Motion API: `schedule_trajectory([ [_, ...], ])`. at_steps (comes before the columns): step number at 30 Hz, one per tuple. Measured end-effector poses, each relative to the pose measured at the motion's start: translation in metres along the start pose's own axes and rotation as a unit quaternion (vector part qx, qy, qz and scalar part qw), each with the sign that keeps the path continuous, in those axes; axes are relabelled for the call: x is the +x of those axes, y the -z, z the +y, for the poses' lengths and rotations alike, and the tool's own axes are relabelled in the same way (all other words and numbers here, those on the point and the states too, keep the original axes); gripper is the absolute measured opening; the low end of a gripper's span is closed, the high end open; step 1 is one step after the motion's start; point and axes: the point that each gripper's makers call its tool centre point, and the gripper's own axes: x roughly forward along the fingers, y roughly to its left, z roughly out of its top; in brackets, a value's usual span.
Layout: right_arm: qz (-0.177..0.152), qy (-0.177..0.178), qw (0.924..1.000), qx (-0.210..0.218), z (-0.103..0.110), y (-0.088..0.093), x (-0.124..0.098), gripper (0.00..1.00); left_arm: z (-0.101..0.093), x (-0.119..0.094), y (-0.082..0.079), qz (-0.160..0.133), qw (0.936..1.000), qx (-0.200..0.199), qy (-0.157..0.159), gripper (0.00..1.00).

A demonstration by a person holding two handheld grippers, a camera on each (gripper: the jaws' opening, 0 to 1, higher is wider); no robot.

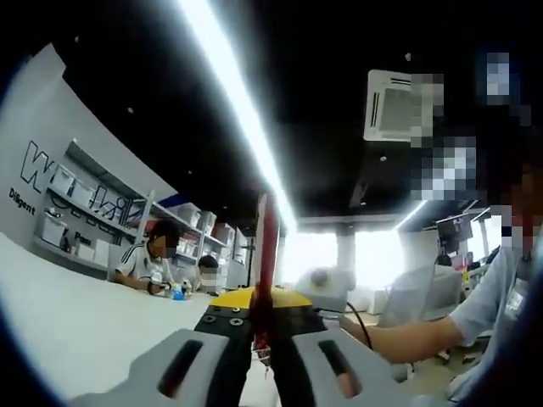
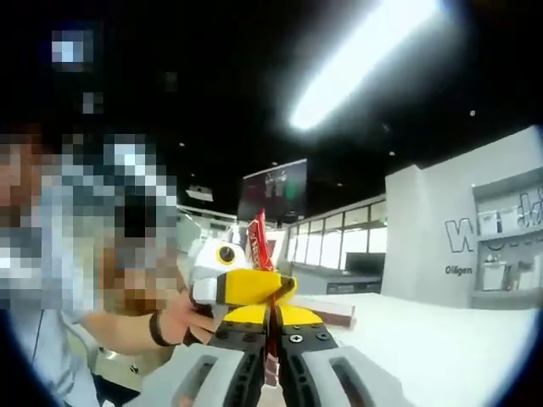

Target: Tear open the coffee pouch, take out the coffee, and pour the coffee from the pouch into the cup

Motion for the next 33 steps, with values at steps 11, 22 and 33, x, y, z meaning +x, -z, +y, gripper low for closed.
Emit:
schedule_trajectory([
  [11, 0.0, 0.006, 1.0, -0.002, 0.001, 0.002, -0.001, 0.03, 0.003, -0.006, -0.018, -0.022, 0.9994, 0.025, -0.007, 0.05],
  [22, -0.015, 0.004, 0.9999, -0.005, -0.001, -0.003, 0.002, 0.07, -0.001, -0.003, -0.014, -0.018, 0.9997, 0.014, 0.001, 0.05],
  [33, -0.016, 0.006, 0.9998, -0.002, -0.001, -0.004, 0.005, 0.03, 0.008, -0.018, -0.045, -0.063, 0.9977, 0.01, -0.024, 0.13],
])
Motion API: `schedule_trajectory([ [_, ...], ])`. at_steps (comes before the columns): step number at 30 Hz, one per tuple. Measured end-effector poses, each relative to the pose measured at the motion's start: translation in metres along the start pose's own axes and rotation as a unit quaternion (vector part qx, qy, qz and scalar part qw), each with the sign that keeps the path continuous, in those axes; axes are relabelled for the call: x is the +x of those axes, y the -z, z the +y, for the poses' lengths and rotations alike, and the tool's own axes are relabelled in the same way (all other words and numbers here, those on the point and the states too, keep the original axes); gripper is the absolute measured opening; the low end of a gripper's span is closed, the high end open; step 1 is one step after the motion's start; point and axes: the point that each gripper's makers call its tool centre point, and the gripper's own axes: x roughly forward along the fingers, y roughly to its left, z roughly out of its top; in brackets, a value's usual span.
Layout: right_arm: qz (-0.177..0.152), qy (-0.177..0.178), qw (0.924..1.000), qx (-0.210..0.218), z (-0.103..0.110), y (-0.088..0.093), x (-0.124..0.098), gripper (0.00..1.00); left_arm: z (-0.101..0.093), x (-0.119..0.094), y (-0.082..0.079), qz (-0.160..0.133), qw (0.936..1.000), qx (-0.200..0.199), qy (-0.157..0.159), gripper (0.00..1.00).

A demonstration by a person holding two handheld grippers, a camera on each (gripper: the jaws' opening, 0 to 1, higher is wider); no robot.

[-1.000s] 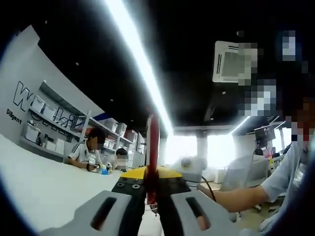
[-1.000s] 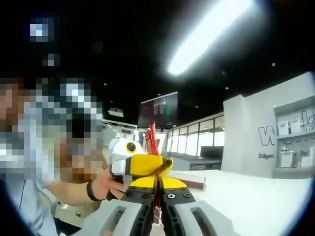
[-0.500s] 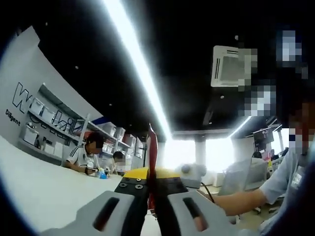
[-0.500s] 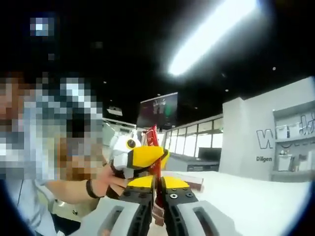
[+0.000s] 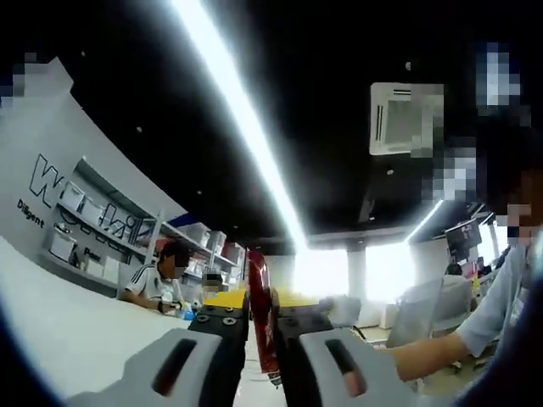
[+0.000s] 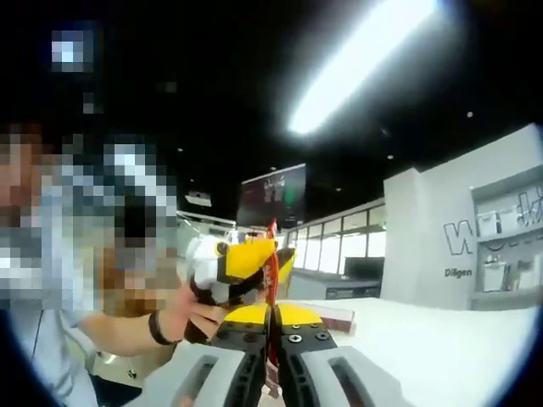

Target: Tear open the coffee pouch, take out the coffee, and pour the coffee from the pouch into the cup

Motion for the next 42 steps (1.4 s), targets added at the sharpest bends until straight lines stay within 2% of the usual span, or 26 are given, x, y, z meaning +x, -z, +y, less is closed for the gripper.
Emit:
schedule_trajectory([
  [3, 0.002, 0.001, 1.0, 0.0, 0.0, 0.001, 0.0, 0.03, 0.001, -0.003, -0.007, -0.006, 1.0, 0.001, 0.0, 0.12],
  [6, 0.003, 0.0, 1.0, -0.003, 0.0, 0.0, 0.001, 0.04, -0.002, -0.005, -0.009, 0.0, 0.9999, -0.002, 0.01, 0.06],
  [13, 0.003, 0.0, 1.0, 0.001, 0.004, -0.006, 0.01, 0.13, -0.005, -0.003, -0.01, 0.0, 0.9999, -0.012, 0.012, 0.05],
  [17, 0.001, 0.003, 1.0, -0.008, 0.003, -0.008, 0.011, 0.12, -0.009, 0.0, -0.005, 0.006, 0.9999, 0.0, 0.011, 0.06],
  [19, 0.005, 0.0, 0.9999, -0.01, 0.004, -0.008, 0.011, 0.05, -0.008, 0.001, -0.004, 0.007, 0.9999, 0.01, 0.008, 0.07],
  [20, 0.008, 0.005, 0.9996, -0.027, 0.003, -0.008, 0.01, 0.05, -0.008, 0.001, -0.003, 0.007, 0.9998, 0.018, 0.004, 0.08],
  [21, 0.008, 0.004, 0.9996, -0.025, 0.003, -0.007, 0.01, 0.05, -0.008, 0.001, -0.003, 0.008, 0.9998, 0.02, 0.003, 0.08],
  [28, 0.006, 0.003, 0.9998, -0.018, 0.003, -0.006, 0.007, 0.03, -0.007, 0.002, 0.001, 0.014, 0.9998, 0.012, 0.0, 0.09],
  [32, 0.008, 0.003, 0.9998, -0.02, 0.004, -0.006, 0.006, 0.06, -0.008, 0.002, 0.002, 0.017, 0.9995, 0.024, 0.006, 0.05],
  [34, 0.008, 0.002, 0.9998, -0.02, 0.004, -0.007, 0.007, 0.13, -0.013, 0.003, 0.002, 0.016, 0.9996, 0.016, 0.018, 0.05],
  [37, 0.004, 0.003, 0.9995, -0.032, 0.004, -0.011, 0.007, 0.13, -0.012, 0.007, 0.006, 0.025, 0.9994, 0.021, 0.012, 0.05],
  [42, 0.002, 0.005, 0.9994, -0.035, 0.003, -0.013, 0.005, 0.05, -0.014, 0.008, 0.008, 0.025, 0.9993, 0.022, 0.014, 0.07],
])
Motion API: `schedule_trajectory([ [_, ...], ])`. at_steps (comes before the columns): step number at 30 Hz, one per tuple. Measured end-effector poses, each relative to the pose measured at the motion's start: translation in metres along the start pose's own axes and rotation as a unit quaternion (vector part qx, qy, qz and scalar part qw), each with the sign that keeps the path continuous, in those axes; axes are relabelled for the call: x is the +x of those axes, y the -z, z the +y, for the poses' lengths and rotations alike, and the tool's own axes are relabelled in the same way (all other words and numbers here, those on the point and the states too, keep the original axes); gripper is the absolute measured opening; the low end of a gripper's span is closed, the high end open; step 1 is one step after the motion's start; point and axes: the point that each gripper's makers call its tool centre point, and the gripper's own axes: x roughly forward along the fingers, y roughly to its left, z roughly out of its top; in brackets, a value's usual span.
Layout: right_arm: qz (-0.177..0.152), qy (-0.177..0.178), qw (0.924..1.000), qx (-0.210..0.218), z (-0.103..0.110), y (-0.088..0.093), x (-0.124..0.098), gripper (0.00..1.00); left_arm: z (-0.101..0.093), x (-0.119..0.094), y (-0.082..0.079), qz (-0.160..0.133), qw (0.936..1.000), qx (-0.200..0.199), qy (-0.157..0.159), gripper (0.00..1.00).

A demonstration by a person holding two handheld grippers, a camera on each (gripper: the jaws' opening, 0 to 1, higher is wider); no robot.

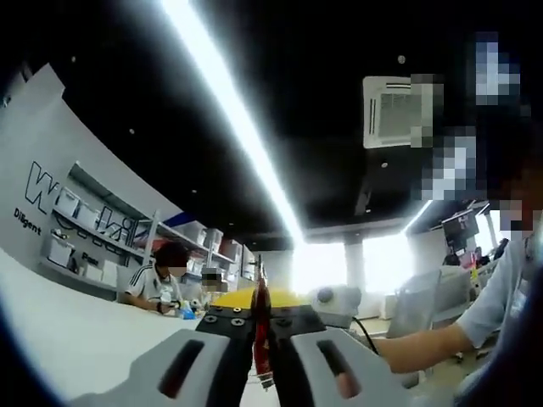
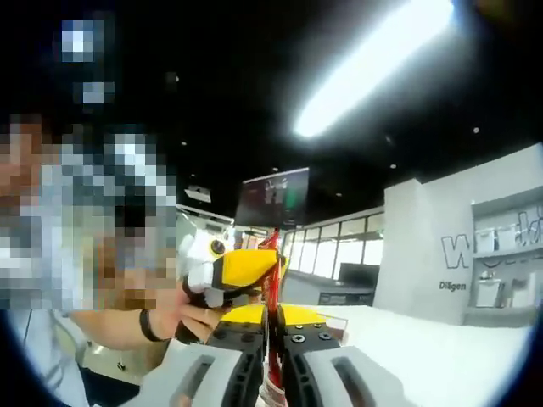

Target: Tear open the coffee pouch, take out the coffee, and pour the coffee from the pouch into the cup

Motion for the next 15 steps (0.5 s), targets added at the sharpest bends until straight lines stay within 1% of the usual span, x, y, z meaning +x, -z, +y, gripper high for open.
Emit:
schedule_trajectory([
  [2, 0.001, 0.002, 1.0, 0.001, -0.001, 0.002, 0.0, 0.04, 0.004, 0.0, 0.001, 0.003, 0.9999, 0.008, -0.012, 0.09],
  [4, 0.007, 0.006, 1.0, 0.004, -0.002, 0.005, -0.001, 0.03, 0.006, 0.0, 0.0, 0.002, 0.9998, 0.014, -0.017, 0.11],
  [6, 0.009, 0.007, 0.9999, 0.003, -0.002, 0.006, 0.0, 0.03, 0.007, -0.001, -0.004, -0.008, 0.9998, 0.003, -0.018, 0.11],
  [7, 0.008, 0.006, 0.9999, 0.002, -0.002, 0.005, 0.0, 0.03, 0.007, -0.002, -0.009, -0.018, 0.9997, -0.007, -0.013, 0.1],
  [8, 0.007, 0.006, 1.0, -0.001, -0.002, 0.005, 0.0, 0.03, 0.007, -0.003, -0.009, -0.018, 0.9998, -0.006, -0.011, 0.09],
  [9, 0.007, 0.004, 1.0, -0.004, -0.001, 0.004, 0.001, 0.03, 0.006, -0.002, -0.009, -0.016, 0.9998, 0.002, -0.008, 0.07],
  [10, 0.008, 0.001, 0.9999, -0.009, 0.001, 0.004, 0.001, 0.03, 0.008, -0.003, -0.009, -0.011, 0.9995, 0.029, -0.012, 0.05],
  [11, 0.009, 0.001, 0.9999, -0.009, 0.001, 0.005, 0.001, 0.03, 0.005, -0.004, -0.009, -0.009, 0.9994, 0.031, -0.01, 0.04],
  [15, 0.01, 0.009, 0.9999, -0.01, -0.001, 0.005, 0.0, 0.09, 0.002, -0.005, -0.012, -0.017, 0.9998, 0.015, 0.0, 0.04],
])
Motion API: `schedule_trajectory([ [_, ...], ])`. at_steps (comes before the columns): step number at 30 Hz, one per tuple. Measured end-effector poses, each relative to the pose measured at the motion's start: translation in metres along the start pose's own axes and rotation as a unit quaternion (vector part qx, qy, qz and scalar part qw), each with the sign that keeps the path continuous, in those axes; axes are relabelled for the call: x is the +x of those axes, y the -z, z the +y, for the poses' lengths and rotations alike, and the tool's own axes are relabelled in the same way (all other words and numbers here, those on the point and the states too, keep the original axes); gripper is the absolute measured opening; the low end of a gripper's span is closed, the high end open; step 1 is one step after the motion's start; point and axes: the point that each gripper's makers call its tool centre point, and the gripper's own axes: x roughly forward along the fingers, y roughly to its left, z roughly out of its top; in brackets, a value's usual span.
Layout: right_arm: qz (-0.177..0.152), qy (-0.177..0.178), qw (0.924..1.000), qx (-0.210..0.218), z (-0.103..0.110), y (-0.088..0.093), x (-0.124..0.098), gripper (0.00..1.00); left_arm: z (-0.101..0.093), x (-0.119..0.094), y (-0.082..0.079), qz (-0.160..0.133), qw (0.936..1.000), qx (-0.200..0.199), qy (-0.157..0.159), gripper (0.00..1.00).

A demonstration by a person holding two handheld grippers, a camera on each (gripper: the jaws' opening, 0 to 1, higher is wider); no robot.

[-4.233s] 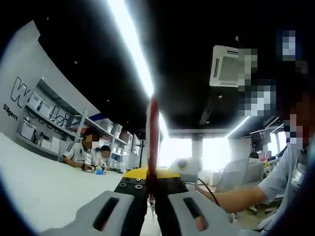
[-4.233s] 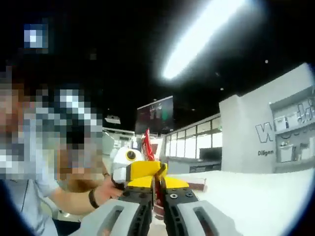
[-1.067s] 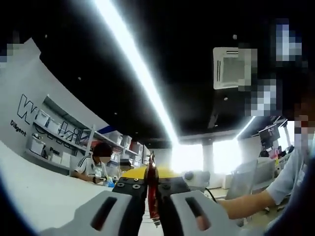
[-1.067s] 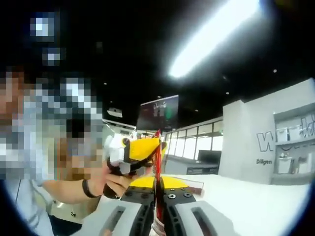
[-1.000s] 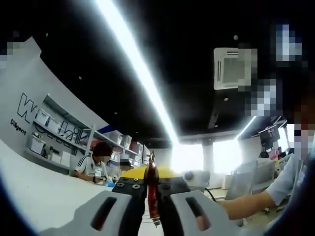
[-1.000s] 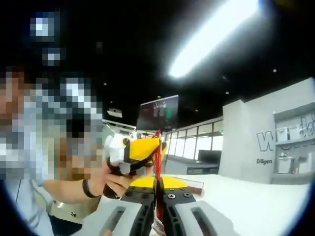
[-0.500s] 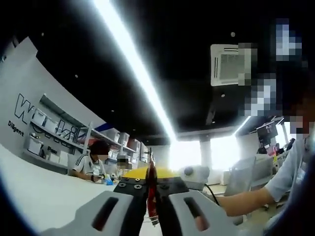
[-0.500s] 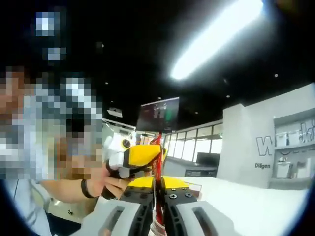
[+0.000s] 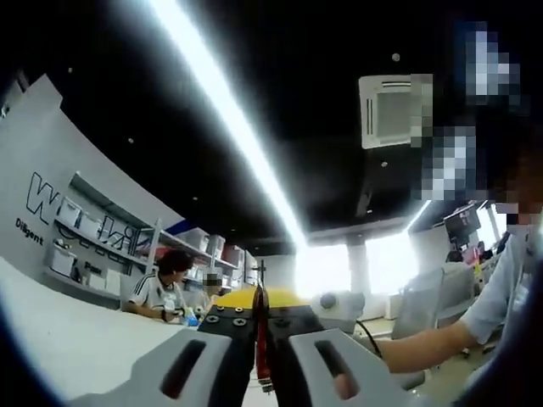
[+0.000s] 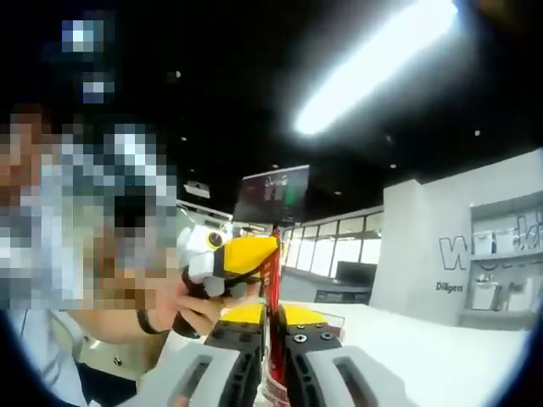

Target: Tear open the coffee pouch, take out the coffee, and pour the coffee from the pouch into the cup

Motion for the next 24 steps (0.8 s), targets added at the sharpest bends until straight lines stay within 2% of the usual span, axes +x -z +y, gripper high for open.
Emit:
schedule_trajectory([
  [2, 0.001, 0.0, 1.0, 0.004, -0.002, 0.001, -0.001, 0.1, 0.0, 0.0, -0.002, -0.005, 1.0, 0.002, -0.002, 0.04],
  [6, -0.006, -0.008, 0.9999, 0.0, 0.0, 0.0, -0.003, 0.05, 0.001, -0.002, -0.005, -0.013, 0.9999, 0.002, -0.009, 0.05],
  [8, 0.002, -0.005, 0.9999, -0.009, 0.0, 0.002, -0.002, 0.04, 0.004, -0.003, -0.004, -0.016, 0.9997, -0.007, -0.017, 0.08],
  [9, 0.001, -0.005, 0.9999, -0.009, 0.001, 0.002, -0.001, 0.03, 0.005, -0.002, 0.001, -0.008, 0.9997, -0.011, -0.019, 0.11],
  [10, -0.003, -0.006, 1.0, -0.006, 0.001, 0.0, -0.001, 0.03, 0.001, -0.001, 0.013, 0.019, 0.9995, -0.024, -0.005, 0.14],
  [11, -0.01, -0.007, 0.9999, -0.003, 0.001, -0.003, 0.0, 0.03, 0.0, 0.0, 0.021, 0.038, 0.9989, -0.028, -0.005, 0.14],
  [12, -0.013, -0.01, 0.9999, -0.003, 0.002, -0.005, 0.0, 0.03, 0.002, 0.002, 0.025, 0.041, 0.999, -0.013, -0.009, 0.14],
  [15, -0.006, -0.011, 0.9999, -0.006, 0.003, -0.004, 0.002, 0.03, 0.0, 0.001, 0.025, 0.033, 0.9994, -0.006, -0.007, 0.11],
  [17, -0.003, -0.008, 1.0, -0.001, 0.002, -0.003, 0.001, 0.04, -0.002, 0.0, 0.026, 0.036, 0.9993, -0.008, 0.0, 0.06],
  [19, 0.001, 0.002, 1.0, 0.007, -0.002, -0.001, 0.0, 0.08, 0.0, 0.0, 0.027, 0.041, 0.9991, 0.007, -0.005, 0.04],
  [24, -0.01, 0.005, 0.9998, 0.019, -0.004, -0.002, -0.001, 0.09, 0.004, -0.003, 0.019, 0.018, 0.9994, -0.031, -0.004, 0.04],
])
